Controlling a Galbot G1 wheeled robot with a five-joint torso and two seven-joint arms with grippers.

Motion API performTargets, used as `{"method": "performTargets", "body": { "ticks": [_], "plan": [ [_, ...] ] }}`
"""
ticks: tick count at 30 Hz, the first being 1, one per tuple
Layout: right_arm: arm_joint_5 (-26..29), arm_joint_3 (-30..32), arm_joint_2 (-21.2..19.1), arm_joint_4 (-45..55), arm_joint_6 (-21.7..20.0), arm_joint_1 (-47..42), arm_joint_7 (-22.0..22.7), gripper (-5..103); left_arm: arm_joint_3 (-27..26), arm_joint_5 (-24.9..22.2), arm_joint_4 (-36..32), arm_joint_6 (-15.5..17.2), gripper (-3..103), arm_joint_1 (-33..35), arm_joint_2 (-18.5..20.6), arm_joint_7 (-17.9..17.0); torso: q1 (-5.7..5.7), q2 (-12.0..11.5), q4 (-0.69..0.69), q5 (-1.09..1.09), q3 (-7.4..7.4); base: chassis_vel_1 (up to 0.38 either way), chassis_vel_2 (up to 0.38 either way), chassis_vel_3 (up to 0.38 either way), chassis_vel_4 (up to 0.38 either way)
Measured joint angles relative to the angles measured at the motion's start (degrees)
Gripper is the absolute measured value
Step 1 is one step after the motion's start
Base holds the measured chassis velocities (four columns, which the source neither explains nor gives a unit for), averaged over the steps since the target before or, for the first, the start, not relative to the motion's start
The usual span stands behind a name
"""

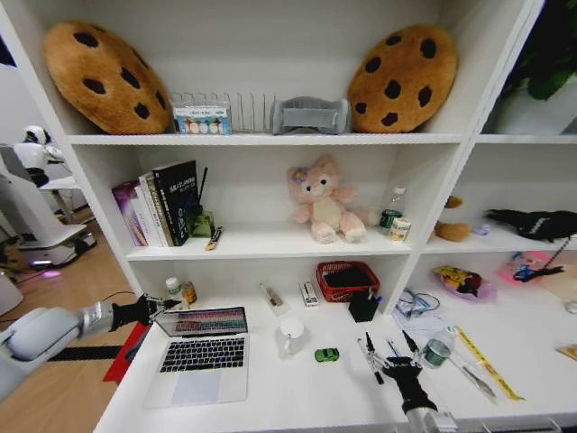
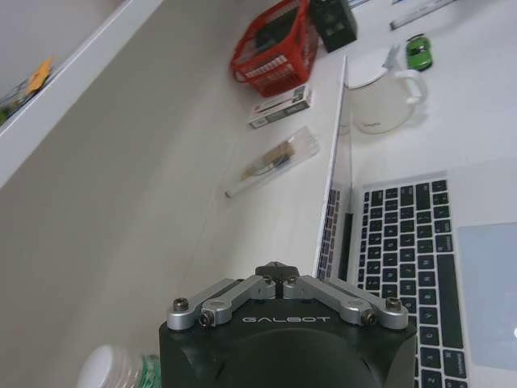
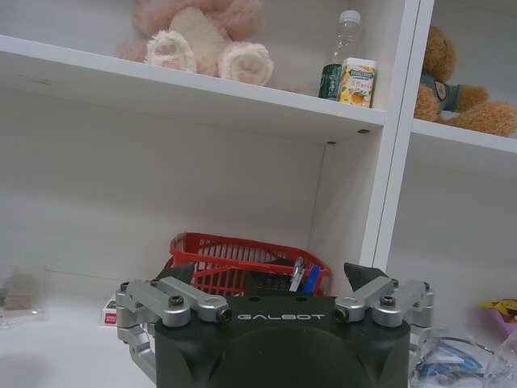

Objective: Organize the objects on the table.

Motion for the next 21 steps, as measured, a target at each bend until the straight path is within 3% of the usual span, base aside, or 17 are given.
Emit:
{"method": "performTargets", "body": {
  "ticks": [11, 16, 21],
  "plan": [
    [0.06, 0.08, 0.21, -0.22, -0.14, -0.1, 0.0, 100, -0.01, 2.84, -3.02, -0.46, 0, 1.91, -0.64, 4.25, -0.01, 0.0, 0.06, 0.07, 0.0, 0.0, 0.0, 0.0, 0.0],
    [0.1, 0.1, 0.37, -0.28, -0.17, 0.07, 0.08, 100, -0.81, 6.83, -4.35, -1.56, 0, 3.91, -1.34, 8.73, -0.01, 0.0, 0.01, 0.02, 0.0, 0.0, 0.0, 0.0, 0.0],
    [0.16, 0.07, 0.25, -0.28, -0.28, 0.3, 0.21, 100, -1.18, 10.1, -4.53, -3.15, 0, 6.99, -3.06, 9.23, 0.01, -0.01, 0.01, 0.04, 0.01, 0.0, 0.0, 0.0, 0.0]
  ]
}}
